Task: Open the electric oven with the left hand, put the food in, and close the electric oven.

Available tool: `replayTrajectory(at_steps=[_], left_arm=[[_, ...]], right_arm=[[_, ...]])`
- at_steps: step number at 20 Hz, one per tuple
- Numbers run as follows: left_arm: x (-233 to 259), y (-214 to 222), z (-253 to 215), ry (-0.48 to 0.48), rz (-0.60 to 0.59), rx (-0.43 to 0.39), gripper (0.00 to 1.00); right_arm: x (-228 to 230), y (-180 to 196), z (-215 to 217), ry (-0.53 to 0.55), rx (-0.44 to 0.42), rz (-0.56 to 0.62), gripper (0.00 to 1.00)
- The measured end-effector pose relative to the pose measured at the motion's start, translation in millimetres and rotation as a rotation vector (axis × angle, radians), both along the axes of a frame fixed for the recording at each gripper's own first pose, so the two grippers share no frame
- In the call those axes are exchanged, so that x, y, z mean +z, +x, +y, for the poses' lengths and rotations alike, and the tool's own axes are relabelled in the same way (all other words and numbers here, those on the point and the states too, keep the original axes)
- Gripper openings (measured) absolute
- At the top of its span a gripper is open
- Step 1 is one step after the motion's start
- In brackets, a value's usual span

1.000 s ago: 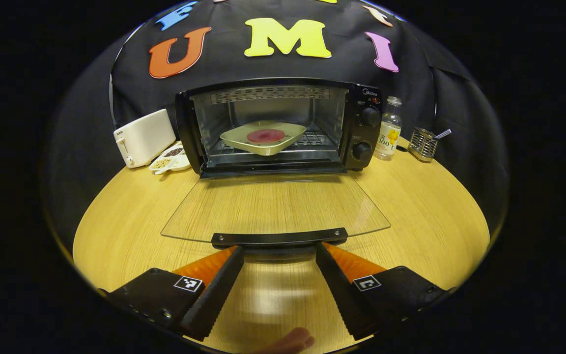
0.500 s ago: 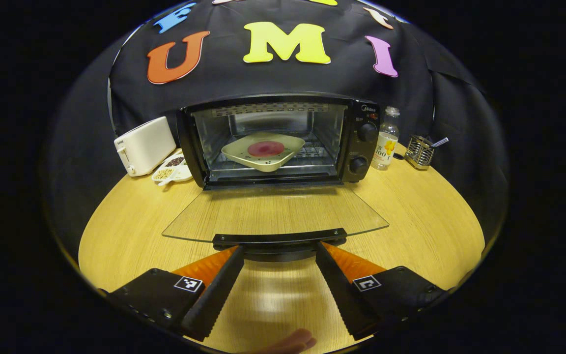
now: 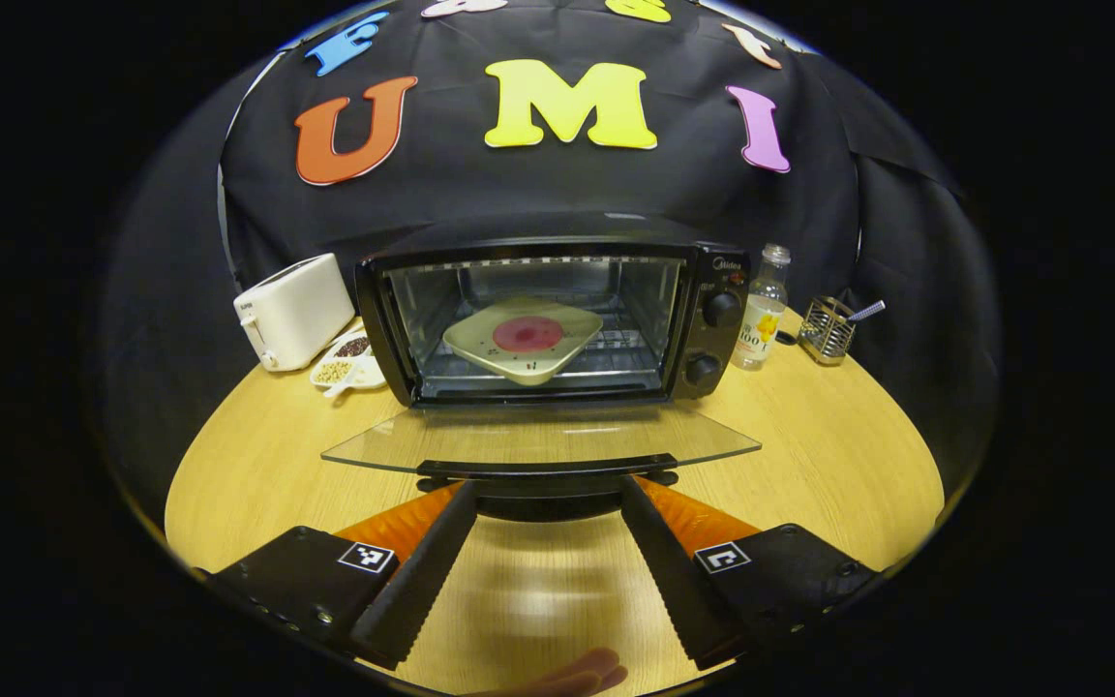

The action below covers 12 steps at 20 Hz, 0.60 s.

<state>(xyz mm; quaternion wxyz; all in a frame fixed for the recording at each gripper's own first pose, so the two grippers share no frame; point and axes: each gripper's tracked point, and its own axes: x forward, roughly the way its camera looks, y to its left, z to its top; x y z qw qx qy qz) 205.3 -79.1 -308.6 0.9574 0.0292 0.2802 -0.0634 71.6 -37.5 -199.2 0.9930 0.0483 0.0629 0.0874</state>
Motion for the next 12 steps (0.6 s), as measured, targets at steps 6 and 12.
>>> replayTrajectory(at_steps=[6, 12], left_arm=[[35.5, 30.3, -2.7, 0.055, -0.095, -0.025, 0.98], [49.4, 62.4, 5.5, 0.037, -0.164, 0.014, 0.97]], right_arm=[[16.8, 7.0, 15.2, -0.021, 0.040, -0.012, 0.96], [34.3, -1.6, 23.4, -0.030, 0.040, -0.017, 0.96]])
